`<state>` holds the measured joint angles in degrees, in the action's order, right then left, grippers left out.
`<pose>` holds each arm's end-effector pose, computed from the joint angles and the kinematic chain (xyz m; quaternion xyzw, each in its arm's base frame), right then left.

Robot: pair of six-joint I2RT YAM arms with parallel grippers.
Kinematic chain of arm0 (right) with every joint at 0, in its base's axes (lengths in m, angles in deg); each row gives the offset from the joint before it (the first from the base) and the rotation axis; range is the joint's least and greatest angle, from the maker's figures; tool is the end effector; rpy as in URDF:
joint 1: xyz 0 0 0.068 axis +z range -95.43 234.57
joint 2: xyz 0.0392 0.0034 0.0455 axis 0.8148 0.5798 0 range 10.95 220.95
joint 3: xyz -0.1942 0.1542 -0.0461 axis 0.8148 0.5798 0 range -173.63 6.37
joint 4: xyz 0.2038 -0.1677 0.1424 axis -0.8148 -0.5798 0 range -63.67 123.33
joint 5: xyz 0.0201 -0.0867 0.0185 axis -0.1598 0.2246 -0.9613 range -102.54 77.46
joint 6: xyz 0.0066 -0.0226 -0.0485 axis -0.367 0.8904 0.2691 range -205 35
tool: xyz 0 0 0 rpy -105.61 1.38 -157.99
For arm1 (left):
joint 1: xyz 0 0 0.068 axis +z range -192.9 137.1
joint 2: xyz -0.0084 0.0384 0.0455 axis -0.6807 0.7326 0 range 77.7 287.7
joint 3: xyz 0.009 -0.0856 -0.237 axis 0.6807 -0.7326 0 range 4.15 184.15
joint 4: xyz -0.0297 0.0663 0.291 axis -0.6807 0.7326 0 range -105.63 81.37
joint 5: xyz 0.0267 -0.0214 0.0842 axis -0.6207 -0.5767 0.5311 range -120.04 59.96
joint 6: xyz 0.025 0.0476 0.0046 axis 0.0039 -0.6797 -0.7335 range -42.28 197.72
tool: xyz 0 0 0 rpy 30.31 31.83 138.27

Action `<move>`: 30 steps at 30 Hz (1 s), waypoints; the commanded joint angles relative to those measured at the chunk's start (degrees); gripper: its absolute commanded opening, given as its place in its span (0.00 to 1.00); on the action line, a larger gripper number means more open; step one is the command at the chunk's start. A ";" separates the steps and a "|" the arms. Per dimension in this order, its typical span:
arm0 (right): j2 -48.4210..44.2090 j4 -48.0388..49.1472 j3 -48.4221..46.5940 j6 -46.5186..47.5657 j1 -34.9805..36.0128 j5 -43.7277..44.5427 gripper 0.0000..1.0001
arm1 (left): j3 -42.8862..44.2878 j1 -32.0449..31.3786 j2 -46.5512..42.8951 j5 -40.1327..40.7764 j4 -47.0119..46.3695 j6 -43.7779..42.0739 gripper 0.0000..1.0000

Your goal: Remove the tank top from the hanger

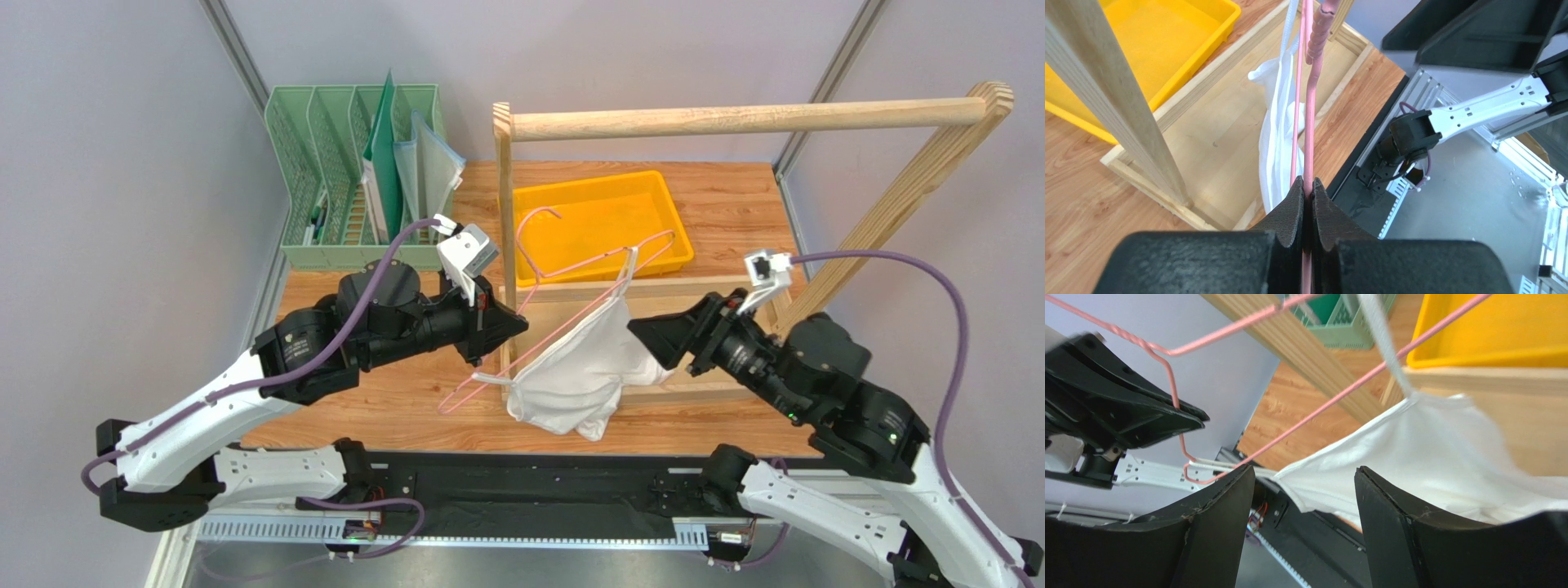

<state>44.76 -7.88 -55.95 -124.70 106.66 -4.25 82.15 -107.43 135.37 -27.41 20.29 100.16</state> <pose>0.0945 0.1130 0.4136 -0.0392 0.7793 0.4080 0.4741 0.1059 -0.2186 0.4445 0.2730 0.7481 -0.4028 0.4512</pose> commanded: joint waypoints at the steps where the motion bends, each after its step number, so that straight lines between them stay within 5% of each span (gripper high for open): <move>1: -0.49 -2.39 -3.59 6.99 0.20 9.71 0.62 | -1.00 -0.07 -2.38 -0.52 0.73 -0.99 0.00; 10: 7.85 4.47 -5.79 14.12 0.20 16.83 0.50 | -3.99 -0.07 -5.28 -2.28 0.64 0.50 0.00; 30: 12.96 10.27 -2.36 14.13 0.29 15.26 0.25 | -7.77 -0.07 -8.80 -4.04 0.90 1.73 0.00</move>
<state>57.39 -0.63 -58.82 -110.65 106.66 10.29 74.59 -107.43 127.96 -30.64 22.54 101.05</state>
